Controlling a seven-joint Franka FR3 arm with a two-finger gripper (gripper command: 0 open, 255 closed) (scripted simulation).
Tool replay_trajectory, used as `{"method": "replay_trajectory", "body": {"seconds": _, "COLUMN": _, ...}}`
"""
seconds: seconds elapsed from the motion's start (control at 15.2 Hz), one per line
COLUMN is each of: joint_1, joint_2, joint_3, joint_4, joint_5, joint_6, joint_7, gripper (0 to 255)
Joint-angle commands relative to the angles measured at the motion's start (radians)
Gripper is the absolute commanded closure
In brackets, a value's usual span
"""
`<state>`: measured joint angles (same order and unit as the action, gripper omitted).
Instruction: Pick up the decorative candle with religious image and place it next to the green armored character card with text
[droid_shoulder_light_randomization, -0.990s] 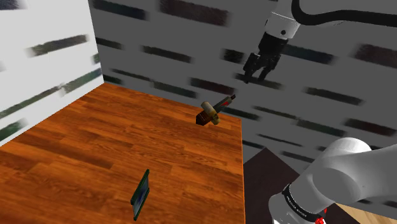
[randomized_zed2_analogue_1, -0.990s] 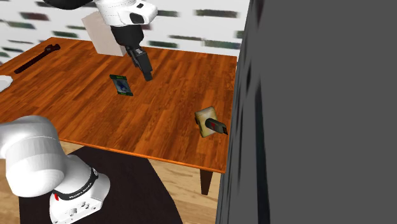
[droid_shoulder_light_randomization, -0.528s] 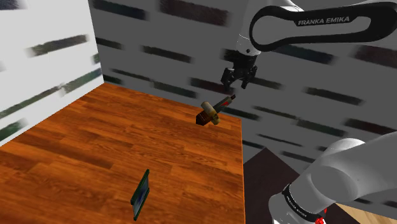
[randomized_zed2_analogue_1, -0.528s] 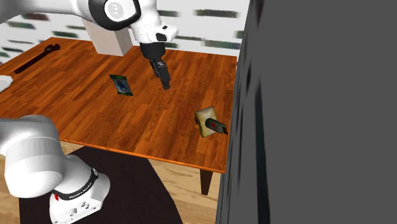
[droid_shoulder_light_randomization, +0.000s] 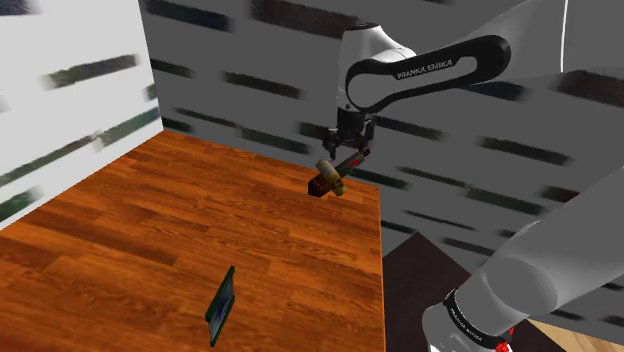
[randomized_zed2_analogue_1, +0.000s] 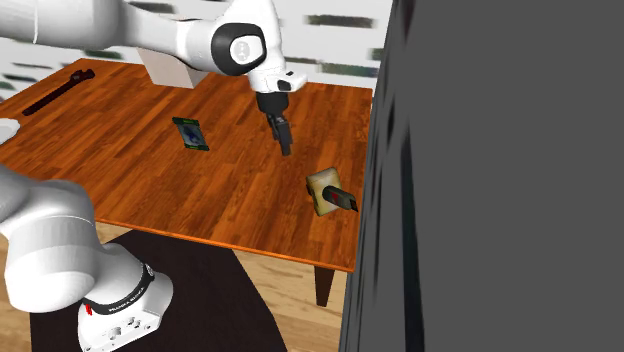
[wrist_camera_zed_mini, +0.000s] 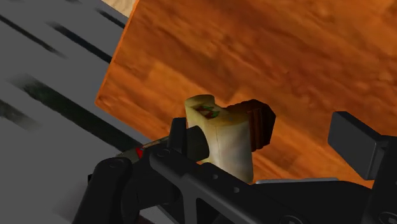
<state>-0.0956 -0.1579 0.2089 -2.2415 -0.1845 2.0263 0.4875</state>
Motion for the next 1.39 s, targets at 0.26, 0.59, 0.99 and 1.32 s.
{"method": "replay_trajectory", "body": {"seconds": 0.26, "joint_1": -0.015, "joint_2": 0.241, "joint_3": 0.009, "joint_4": 0.110, "joint_5": -0.139, "joint_6": 0.043, "joint_7": 0.180, "gripper": 0}}
{"method": "replay_trajectory", "body": {"seconds": 0.59, "joint_1": -0.002, "joint_2": 0.430, "joint_3": -0.019, "joint_4": 0.229, "joint_5": -0.235, "joint_6": 0.043, "joint_7": 0.296, "gripper": 0}}
{"method": "replay_trajectory", "body": {"seconds": 0.99, "joint_1": -0.011, "joint_2": 0.464, "joint_3": -0.034, "joint_4": 0.193, "joint_5": -0.260, "joint_6": 0.112, "joint_7": 0.312, "gripper": 0}}
{"method": "replay_trajectory", "body": {"seconds": 1.32, "joint_1": -0.013, "joint_2": 0.474, "joint_3": -0.038, "joint_4": 0.185, "joint_5": -0.268, "joint_6": 0.130, "joint_7": 0.316, "gripper": 0}}
